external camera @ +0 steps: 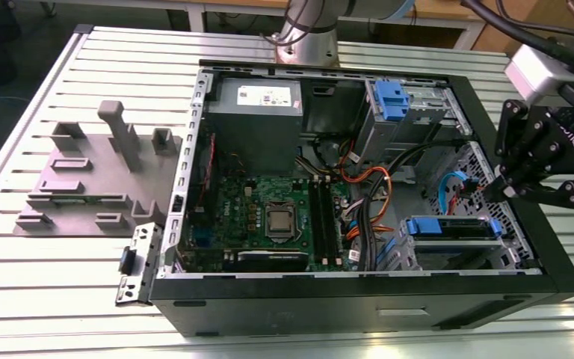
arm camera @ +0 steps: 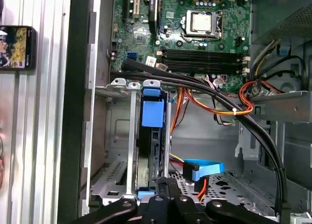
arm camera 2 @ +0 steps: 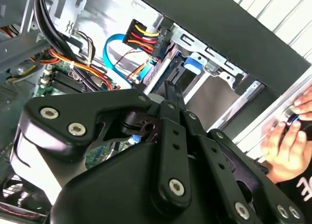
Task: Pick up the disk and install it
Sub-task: 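Insert the first disk wire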
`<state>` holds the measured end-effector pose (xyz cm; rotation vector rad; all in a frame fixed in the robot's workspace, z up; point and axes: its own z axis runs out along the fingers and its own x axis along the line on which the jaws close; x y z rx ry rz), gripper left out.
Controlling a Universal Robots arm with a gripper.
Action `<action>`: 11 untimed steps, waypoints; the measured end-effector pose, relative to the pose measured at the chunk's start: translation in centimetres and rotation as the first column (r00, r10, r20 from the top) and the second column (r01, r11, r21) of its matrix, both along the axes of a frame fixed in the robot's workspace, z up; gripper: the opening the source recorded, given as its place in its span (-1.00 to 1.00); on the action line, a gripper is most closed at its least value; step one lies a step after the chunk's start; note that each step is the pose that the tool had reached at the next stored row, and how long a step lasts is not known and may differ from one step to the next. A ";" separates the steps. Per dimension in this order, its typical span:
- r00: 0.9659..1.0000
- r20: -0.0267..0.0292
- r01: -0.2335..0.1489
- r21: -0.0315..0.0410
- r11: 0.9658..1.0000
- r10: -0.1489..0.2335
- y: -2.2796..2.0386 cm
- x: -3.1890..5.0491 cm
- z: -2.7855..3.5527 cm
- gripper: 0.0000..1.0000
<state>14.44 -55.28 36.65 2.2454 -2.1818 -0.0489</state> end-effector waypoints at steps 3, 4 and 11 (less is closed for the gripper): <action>1.000 0.000 -0.005 0.000 1.000 0.005 0.00 0.17 -0.02 -0.79; 1.000 0.000 -0.006 0.000 1.000 0.006 0.00 0.26 -0.02 -0.79; 1.000 -0.002 -0.006 0.000 1.000 0.006 0.45 1.30 -0.05 -0.79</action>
